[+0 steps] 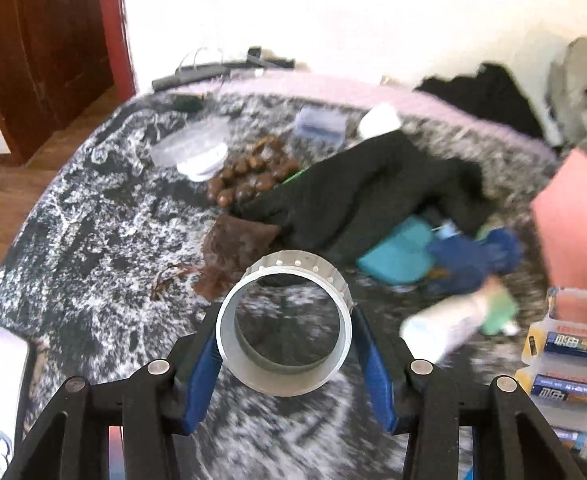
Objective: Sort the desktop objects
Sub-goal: 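Grasp the grey cup with the left gripper while the right gripper grasps the battery blister pack, then carry the grey cup and battery pack over the pink box and open both grippers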
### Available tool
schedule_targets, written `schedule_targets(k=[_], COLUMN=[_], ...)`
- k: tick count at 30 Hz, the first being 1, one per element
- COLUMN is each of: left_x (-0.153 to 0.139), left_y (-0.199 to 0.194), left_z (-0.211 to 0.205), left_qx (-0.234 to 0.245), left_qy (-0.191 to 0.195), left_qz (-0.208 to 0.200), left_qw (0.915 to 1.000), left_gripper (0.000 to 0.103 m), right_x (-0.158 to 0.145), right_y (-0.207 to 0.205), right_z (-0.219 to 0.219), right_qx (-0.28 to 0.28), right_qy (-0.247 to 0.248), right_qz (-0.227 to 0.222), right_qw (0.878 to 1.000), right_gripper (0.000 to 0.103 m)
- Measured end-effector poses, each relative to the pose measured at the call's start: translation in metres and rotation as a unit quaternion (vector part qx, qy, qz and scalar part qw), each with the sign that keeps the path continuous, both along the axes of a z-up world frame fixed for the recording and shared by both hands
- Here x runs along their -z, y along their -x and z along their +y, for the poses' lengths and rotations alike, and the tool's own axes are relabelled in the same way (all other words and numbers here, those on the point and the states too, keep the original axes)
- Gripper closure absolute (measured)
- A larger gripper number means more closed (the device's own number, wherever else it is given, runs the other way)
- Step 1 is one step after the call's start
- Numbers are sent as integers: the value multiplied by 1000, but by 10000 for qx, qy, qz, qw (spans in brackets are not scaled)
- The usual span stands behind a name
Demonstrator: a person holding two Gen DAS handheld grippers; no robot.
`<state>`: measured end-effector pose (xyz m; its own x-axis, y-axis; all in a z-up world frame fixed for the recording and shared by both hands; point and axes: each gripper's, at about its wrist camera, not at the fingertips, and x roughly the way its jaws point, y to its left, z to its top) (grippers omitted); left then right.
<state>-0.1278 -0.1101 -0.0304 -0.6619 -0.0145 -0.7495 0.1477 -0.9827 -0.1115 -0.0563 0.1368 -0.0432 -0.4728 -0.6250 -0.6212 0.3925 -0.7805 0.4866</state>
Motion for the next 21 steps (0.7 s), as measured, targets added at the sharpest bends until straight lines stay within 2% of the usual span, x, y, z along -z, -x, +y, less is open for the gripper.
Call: schedule_targets(k=[3,5,6,8,10,13,14,15,16,17,18,19,20,21], left_x=[-32,-55,-66,-84,-98,-106,-104,-100,-96,-88,-84,-82,-80,-79], left_y=[-21,-30,-35,-38,-36,-20,-11,-1,8,22,29,34,38,37], left_z=[27,53,69,107,148,217,241,260,278,295,299,300,301,290], left_qx=[291,621,830,1279,1753,2382,2572,2701,2807,2869,2851,2813,2775,2684], left_qy=[-187,-253,-270,-290,-322,-400,-453,-470,-475,-373,-337,-330,-323,-294], left_qz=[424,758,926,1157,1313,1379,1415,1396,1360,1138,951,792,633,640], left_qw=[9985,9949,9919,9846,9752,9605,9549,9515,9489,9504,9532,9558,9581,9607], left_gripper=[49,49,49,49,49,49,48,47,39,33,30,30,30,29], right_x=[-42,-75,-91,-120,-136,-140,-138,-130,-120,-106,-93,-81,-72,-64], right_y=[-29,-49,-59,-77,-84,-69,-57,-38,-19,-2,15,25,25,25], right_z=[13,32,48,82,117,163,178,191,203,214,224,233,240,247], right_qx=[53,332,684,1410,2188,2996,3167,3214,3276,3361,3439,3546,3701,3854], right_qy=[-40,-114,-209,-409,-651,-968,-1102,-1284,-1482,-1701,-1915,-2085,-2196,-2306], right_qz=[860,1594,2008,2743,3121,2982,2798,2468,2108,1707,1303,1016,894,772], right_qw=[9963,9866,9770,9504,9222,9011,8996,9052,9090,9105,9100,9058,8982,8901], right_gripper=[90,90,90,90,90,90,90,89,82,67,29,13,14,14])
